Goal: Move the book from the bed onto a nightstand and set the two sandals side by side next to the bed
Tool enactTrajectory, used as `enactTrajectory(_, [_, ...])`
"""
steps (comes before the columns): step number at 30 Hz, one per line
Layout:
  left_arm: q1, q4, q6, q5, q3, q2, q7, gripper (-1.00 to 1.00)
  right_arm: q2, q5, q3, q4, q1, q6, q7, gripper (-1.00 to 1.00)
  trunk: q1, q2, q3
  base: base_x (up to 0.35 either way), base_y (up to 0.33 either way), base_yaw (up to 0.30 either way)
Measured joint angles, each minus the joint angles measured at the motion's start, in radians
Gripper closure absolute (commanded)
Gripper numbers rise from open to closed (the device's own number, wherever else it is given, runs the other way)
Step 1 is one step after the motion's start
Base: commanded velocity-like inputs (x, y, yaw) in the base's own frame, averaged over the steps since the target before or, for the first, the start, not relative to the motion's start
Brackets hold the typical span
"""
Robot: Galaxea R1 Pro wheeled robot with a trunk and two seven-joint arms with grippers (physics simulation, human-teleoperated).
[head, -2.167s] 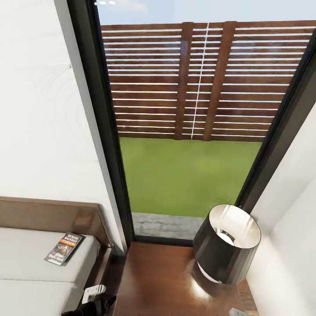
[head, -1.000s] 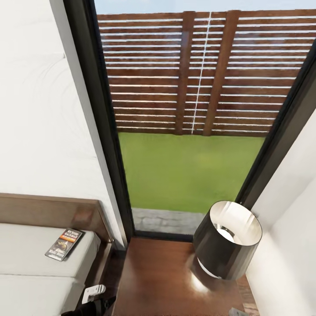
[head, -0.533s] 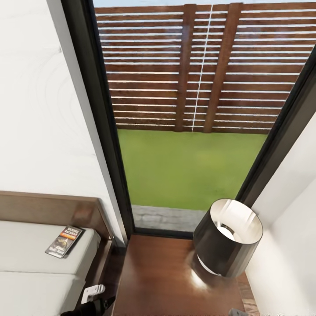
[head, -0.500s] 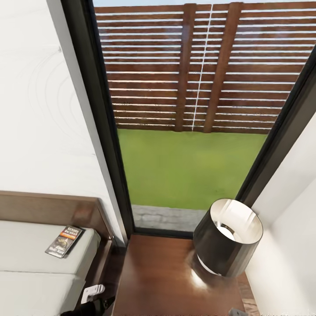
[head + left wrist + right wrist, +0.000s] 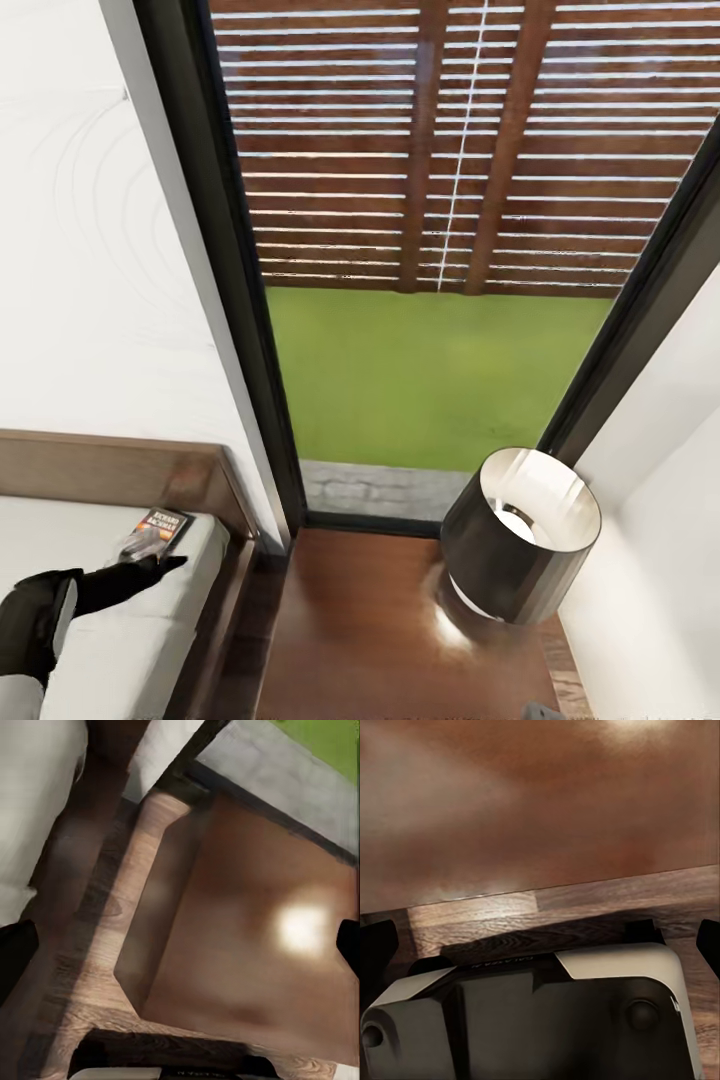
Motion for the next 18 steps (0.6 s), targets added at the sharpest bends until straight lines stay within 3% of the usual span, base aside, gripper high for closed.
enactTrajectory(1, [-0.012,-0.092,0.062,0.007,0.001,0.011,0.002,-1.0,0.0,0.0,0.0,0.0,0.0,0.0,0.0,-1.0,0.0,0.0,-0.002,0.0,0.0,0.0])
enactTrajectory(4, [-0.04,-0.177,0.122,0.009,0.001,0.041,0.006,-1.0,0.0,0.0,0.0,0.0,0.0,0.0,0.001,-1.0,0.0,0.0,-0.006,0.0,0.0,0.0])
enactTrajectory(6, [-0.073,-0.204,0.145,0.01,0.003,0.08,0.012,-1.0,0.0,0.0,0.0,0.0,0.0,0.0,0.0,-1.0,0.0,0.0,-0.009,0.0,0.0,0.0])
enactTrajectory(8, [-0.117,-0.212,0.16,0.011,0.01,0.136,0.041,-1.0,0.0,0.0,0.0,0.0,0.0,0.0,0.0,-1.0,0.0,0.0,-0.012,0.0,0.0,0.0])
enactTrajectory(9, [-0.123,-0.209,0.162,0.012,0.014,0.146,0.051,-1.0,0.0,0.0,0.0,0.0,0.0,0.0,0.0,-1.0,0.0,0.0,-0.014,0.0,0.0,0.0])
enactTrajectory(12, [-0.141,-0.197,0.159,0.014,0.064,0.169,0.122,-1.0,-0.001,0.0,0.0,0.0,0.0,0.0,0.0,-1.0,0.0,0.0,-0.019,0.0,0.0,0.0])
enactTrajectory(14, [-0.149,-0.193,0.139,0.015,0.126,0.175,0.194,-1.0,-0.001,0.0,0.0,0.0,0.0,0.0,0.0,-1.0,0.0,0.0,-0.022,0.0,0.0,0.0])
enactTrajectory(15, [-0.156,-0.192,0.096,0.028,0.179,0.178,0.263,-1.0,-0.001,-0.001,0.0,0.0,0.0,0.0,0.0,-1.0,0.0,0.0,-0.024,0.0,0.0,0.0])
enactTrajectory(18, [-0.16,-0.191,0.057,0.071,0.207,0.178,0.343,-1.0,-0.001,-0.001,0.0,0.0,0.0,0.0,0.0,-1.0,0.0,0.0,-0.028,0.0,0.0,0.0])
